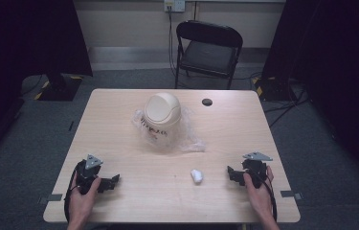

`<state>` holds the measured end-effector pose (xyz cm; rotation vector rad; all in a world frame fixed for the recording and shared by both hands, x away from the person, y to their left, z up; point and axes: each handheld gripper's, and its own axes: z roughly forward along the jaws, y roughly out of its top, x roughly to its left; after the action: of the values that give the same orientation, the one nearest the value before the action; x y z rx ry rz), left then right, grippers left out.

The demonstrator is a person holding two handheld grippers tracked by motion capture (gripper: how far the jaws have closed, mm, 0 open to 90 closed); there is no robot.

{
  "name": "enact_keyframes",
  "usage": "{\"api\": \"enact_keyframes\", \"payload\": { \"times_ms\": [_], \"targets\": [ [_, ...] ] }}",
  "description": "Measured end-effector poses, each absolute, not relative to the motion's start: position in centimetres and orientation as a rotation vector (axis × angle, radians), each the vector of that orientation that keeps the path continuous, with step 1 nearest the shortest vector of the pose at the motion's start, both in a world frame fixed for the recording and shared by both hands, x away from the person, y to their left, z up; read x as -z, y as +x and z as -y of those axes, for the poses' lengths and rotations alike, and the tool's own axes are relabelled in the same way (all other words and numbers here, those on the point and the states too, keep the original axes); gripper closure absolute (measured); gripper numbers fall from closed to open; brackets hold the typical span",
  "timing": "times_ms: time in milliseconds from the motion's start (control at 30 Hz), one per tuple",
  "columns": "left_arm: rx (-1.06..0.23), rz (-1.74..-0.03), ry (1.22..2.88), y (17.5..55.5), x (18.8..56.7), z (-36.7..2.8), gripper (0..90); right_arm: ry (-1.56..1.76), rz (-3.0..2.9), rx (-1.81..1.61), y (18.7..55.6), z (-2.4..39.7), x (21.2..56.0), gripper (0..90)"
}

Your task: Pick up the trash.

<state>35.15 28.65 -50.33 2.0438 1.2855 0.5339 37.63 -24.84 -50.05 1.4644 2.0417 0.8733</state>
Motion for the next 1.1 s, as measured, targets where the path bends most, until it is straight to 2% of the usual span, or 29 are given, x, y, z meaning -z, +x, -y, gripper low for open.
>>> {"api": "enact_keyframes", "payload": {
  "times_ms": [367,433,533,600,800,933,1100],
  "targets": [
    [-0.534,-1.316,2.034,35.2,50.2,-28.5,1.2,1.464,-2.042,-0.873,37.6,24.8,50.1,9.8],
    [-0.537,-1.315,2.028,35.0,50.0,-28.5,5.8,1.464,-2.042,-0.873,37.6,24.8,50.1,9.8],
    [-0.533,-1.3,2.014,34.9,49.8,-28.6,19.2,1.464,-2.042,-0.873,37.6,24.8,50.1,9.8],
    [-0.539,-1.312,2.011,34.8,49.7,-28.6,16.2,1.464,-2.042,-0.873,37.6,24.8,50.1,9.8],
    [-0.527,-1.324,1.99,34.6,49.1,-28.6,18.0,1.463,-2.043,-0.873,37.6,24.8,50.1,9.8],
    [-0.45,-1.31,1.945,34.3,48.6,-29.0,20.1,1.464,-2.042,-0.873,37.6,24.8,50.1,9.8],
    [-0.503,-1.283,1.93,34.3,47.6,-28.7,20.8,1.464,-2.042,-0.873,37.6,24.8,50.1,9.8]
  ]
}}
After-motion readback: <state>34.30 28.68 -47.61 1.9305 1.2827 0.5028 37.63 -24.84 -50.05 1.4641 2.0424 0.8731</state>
